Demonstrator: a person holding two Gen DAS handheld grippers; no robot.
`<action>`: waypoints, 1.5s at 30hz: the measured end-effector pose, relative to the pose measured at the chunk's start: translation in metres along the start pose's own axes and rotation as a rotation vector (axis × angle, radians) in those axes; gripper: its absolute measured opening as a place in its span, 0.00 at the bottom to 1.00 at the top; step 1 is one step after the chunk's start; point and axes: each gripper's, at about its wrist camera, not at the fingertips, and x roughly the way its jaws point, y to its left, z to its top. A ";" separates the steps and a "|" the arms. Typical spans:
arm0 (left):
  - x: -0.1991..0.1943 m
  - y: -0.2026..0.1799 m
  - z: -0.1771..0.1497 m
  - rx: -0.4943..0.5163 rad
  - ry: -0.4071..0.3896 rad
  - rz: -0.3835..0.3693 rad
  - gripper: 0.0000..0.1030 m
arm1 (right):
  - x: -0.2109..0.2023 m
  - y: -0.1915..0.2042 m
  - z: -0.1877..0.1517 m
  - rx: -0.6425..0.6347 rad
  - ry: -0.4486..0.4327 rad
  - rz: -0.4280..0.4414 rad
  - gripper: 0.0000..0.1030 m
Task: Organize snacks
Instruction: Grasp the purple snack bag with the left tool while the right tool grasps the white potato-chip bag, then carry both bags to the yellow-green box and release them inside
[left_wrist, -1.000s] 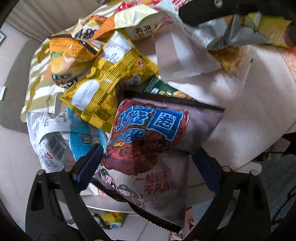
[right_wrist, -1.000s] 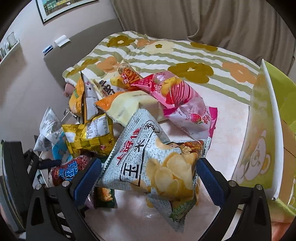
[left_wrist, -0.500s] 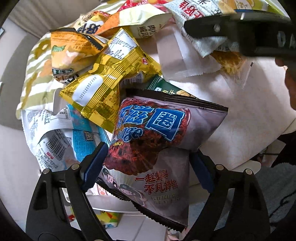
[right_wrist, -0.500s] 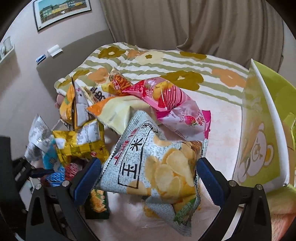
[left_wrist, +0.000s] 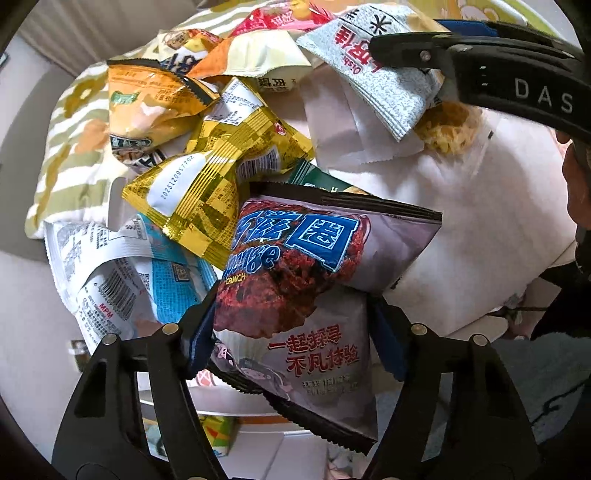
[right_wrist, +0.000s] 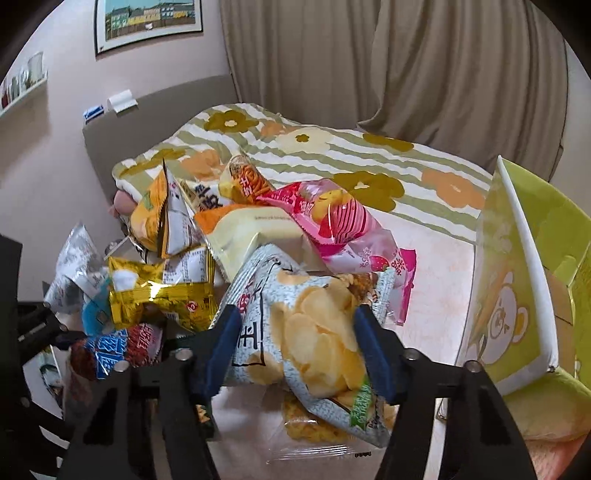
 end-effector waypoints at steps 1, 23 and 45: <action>-0.003 0.000 0.000 -0.006 -0.007 -0.008 0.66 | -0.002 -0.001 0.001 0.004 0.001 0.001 0.50; -0.071 0.020 -0.004 -0.042 -0.175 -0.068 0.65 | -0.067 0.003 0.010 0.069 -0.074 -0.030 0.27; -0.173 -0.040 0.146 0.108 -0.484 -0.242 0.65 | -0.188 -0.140 0.047 0.291 -0.169 -0.246 0.25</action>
